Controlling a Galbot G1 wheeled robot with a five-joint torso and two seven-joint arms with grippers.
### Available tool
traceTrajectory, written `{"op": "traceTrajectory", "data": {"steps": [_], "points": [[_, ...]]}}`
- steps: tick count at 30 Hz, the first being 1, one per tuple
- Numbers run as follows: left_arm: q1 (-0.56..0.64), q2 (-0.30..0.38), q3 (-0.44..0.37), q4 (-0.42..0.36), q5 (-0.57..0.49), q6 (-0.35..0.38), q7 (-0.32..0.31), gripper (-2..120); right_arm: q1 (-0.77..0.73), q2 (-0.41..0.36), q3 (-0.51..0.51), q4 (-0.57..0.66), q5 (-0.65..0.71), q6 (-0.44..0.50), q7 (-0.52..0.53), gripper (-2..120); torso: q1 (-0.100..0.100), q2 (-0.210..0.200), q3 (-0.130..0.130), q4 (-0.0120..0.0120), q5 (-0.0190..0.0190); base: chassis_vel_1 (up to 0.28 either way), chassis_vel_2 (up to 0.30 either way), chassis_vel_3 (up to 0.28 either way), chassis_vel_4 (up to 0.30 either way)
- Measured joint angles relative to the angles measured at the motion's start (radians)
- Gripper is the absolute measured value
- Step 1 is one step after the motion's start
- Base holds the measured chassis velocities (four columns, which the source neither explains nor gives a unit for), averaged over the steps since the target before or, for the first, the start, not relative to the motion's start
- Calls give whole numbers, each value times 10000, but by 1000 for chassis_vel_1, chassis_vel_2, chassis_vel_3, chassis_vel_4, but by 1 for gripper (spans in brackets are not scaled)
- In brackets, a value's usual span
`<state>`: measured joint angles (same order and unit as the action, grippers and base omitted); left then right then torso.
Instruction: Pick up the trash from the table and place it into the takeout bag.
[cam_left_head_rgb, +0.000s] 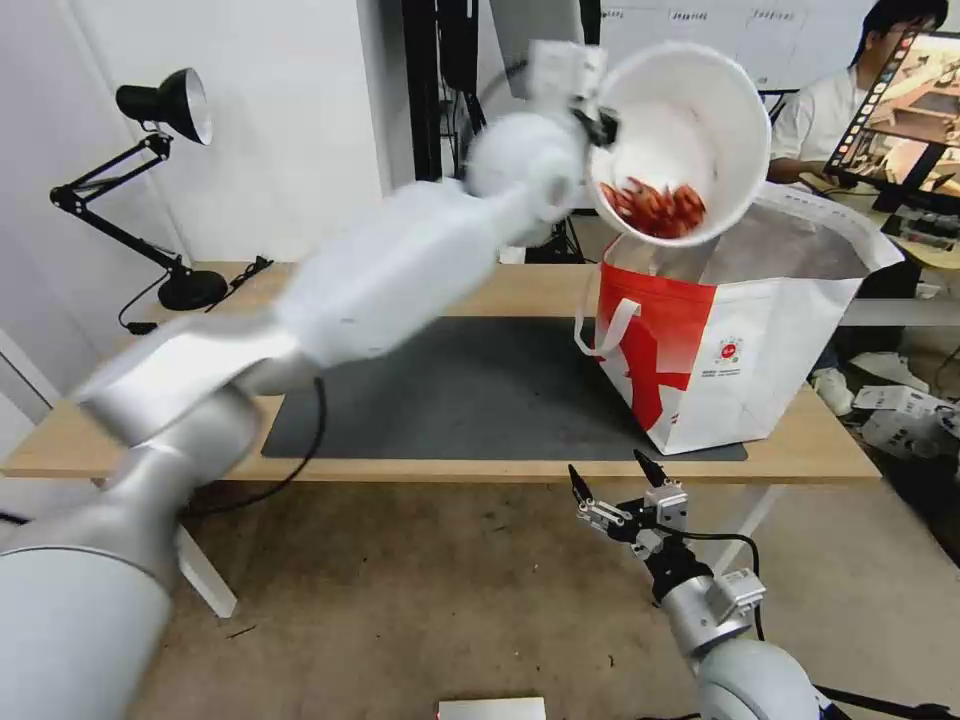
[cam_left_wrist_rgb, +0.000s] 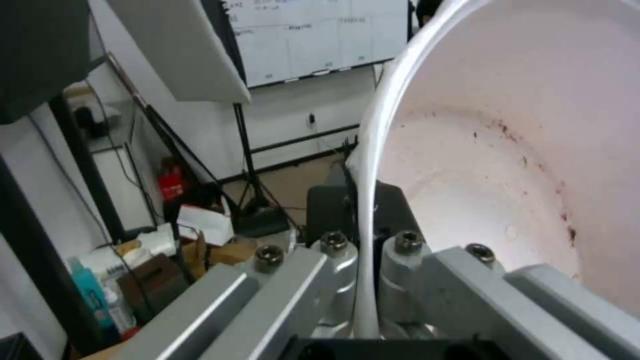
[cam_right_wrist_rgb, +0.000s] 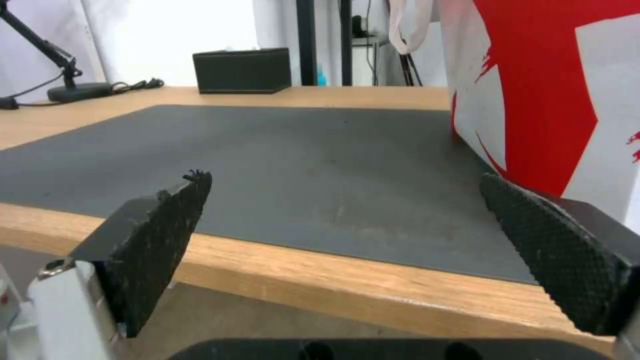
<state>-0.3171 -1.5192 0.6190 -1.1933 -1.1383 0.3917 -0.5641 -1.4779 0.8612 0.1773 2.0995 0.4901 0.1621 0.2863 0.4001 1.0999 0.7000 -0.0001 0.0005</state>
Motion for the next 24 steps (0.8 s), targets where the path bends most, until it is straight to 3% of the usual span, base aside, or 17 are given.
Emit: {"op": "traceTrajectory", "data": {"steps": [5,10,15,19,24], "points": [[291,-492,310,182,756,-7,186,0,0,0,0,0,0,0,0,100,-2,1,-1,0,-2,0,0,0,0],[465,-505,497,77,842,-110,657,0,0,0,-1,0,1,1,0,100,-1,1,0,4,-4,0,0,0,0],[551,-469,643,22,203,91,852,0,0,0,0,0,0,0,0,100,-1,1,-1,2,-3,0,0,0,0],[575,-406,651,-34,-694,812,980,0,0,0,0,0,0,1,0,100,-1,1,0,2,-4,0,0,0,0],[600,-420,476,-134,-1412,1620,1107,14,0,0,0,0,0,1,0,100,-1,1,0,2,-5,0,0,0,0]]}}
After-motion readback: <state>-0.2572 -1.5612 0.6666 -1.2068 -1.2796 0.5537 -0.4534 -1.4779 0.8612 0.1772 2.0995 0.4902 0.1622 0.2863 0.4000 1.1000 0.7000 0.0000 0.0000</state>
